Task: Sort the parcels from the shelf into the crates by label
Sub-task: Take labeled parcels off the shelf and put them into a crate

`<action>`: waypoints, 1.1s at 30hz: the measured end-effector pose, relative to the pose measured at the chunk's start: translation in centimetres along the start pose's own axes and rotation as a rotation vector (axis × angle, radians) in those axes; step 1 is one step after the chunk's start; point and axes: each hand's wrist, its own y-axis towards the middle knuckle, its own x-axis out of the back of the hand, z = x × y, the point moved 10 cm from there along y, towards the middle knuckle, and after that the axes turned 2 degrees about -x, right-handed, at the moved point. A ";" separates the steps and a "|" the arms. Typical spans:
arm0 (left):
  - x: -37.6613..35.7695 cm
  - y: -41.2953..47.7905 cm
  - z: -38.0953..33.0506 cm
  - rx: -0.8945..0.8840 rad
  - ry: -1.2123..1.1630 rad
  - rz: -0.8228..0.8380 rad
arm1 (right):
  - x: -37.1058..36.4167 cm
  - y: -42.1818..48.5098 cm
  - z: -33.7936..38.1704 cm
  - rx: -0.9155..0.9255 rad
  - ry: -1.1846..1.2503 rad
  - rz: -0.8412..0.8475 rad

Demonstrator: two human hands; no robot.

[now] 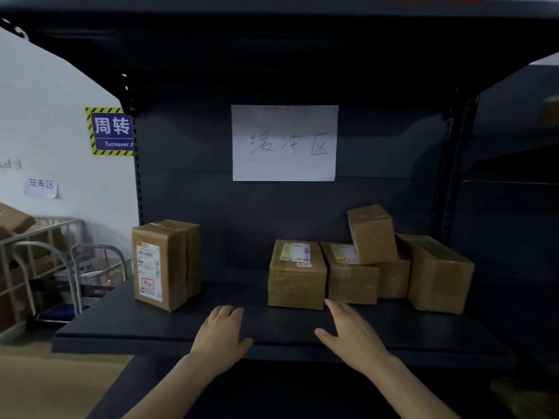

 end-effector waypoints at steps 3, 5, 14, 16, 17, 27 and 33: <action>-0.5 2.6 -0.6 -0.014 -0.027 -0.007 | 1.1 1.8 -1.6 -0.042 0.021 -0.045; -0.7 4.6 -0.8 -0.026 -0.029 -0.013 | 1.6 3.0 -2.3 -0.061 0.027 -0.059; -0.9 13.1 -0.6 -0.086 0.005 0.009 | 1.9 9.3 -4.5 -0.148 -0.032 -0.110; -1.9 14.4 -0.6 -0.086 -0.077 0.056 | 1.6 10.5 -4.8 -0.164 -0.026 -0.103; -2.4 14.9 -0.6 -0.082 -0.142 0.083 | 1.5 10.9 -4.9 -0.179 -0.016 -0.101; -3.5 15.7 -1.1 -0.114 -0.353 0.075 | 1.3 12.1 -3.9 -0.181 0.018 -0.213; -0.1 12.5 -1.2 -0.170 -0.261 -0.197 | 0.5 10.0 -3.1 -0.119 0.213 -0.299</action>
